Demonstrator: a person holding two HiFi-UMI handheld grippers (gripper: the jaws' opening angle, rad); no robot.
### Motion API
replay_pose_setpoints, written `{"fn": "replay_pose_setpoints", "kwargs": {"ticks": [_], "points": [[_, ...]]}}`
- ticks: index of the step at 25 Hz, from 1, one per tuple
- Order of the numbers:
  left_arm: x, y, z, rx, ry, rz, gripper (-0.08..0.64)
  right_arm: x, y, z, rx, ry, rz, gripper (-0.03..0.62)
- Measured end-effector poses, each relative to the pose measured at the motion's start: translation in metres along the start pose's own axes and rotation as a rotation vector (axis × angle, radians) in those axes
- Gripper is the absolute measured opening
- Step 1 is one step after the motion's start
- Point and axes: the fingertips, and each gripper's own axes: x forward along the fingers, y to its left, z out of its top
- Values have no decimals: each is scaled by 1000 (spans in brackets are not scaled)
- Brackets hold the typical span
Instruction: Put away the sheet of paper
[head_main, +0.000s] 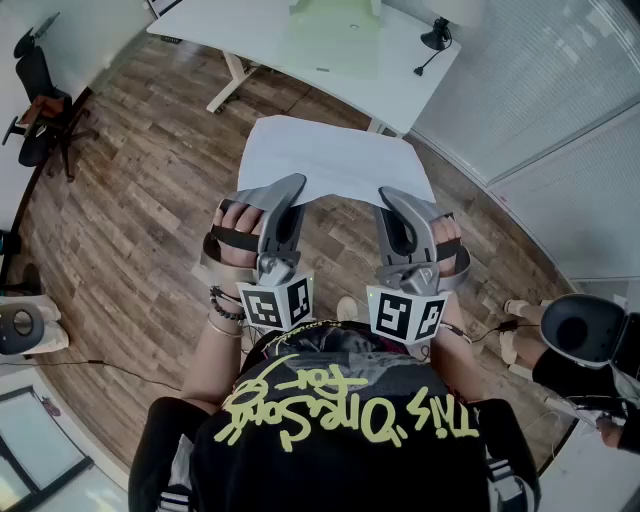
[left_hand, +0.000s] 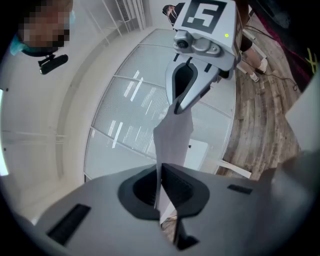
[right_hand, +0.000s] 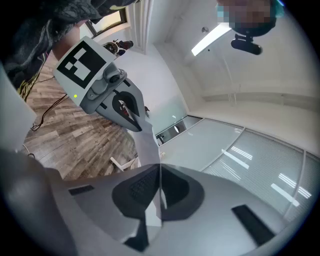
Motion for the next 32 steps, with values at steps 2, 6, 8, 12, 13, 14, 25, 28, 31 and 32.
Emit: {"fn": "replay_pose_setpoints", "kwargs": {"ticks": [2, 6, 8, 12, 13, 14, 25, 28, 31, 32], "points": [[11, -3, 1, 1, -2, -1, 8, 7, -4, -8, 4, 1, -3, 6], [13, -4, 1, -3, 0, 0, 8, 9, -3, -12, 6, 9, 2, 6], [10, -5, 1, -6, 4, -4, 8, 7, 1, -12, 13, 16, 10, 6], [9, -3, -2, -10, 2, -1, 8, 7, 3, -8, -8, 9, 8, 8], [8, -2, -3, -11, 1, 1, 8, 8, 4, -6, -19, 7, 9, 8], [8, -1, -5, -11, -1, 3, 8, 9, 5, -4, -23, 7, 9, 8], [-7, -8, -30, -34, -38, -46, 8, 16, 28, 12, 52, 52, 3, 8], [-6, -11, -35, -53, -38, -48, 9, 18, 36, 11, 57, 55, 20, 8], [-1, -10, -37, -59, -37, -48, 9, 21, 37, 10, 55, 54, 26, 8], [1, -10, -37, -58, -38, -51, 9, 23, 36, 9, 57, 54, 26, 8]]}}
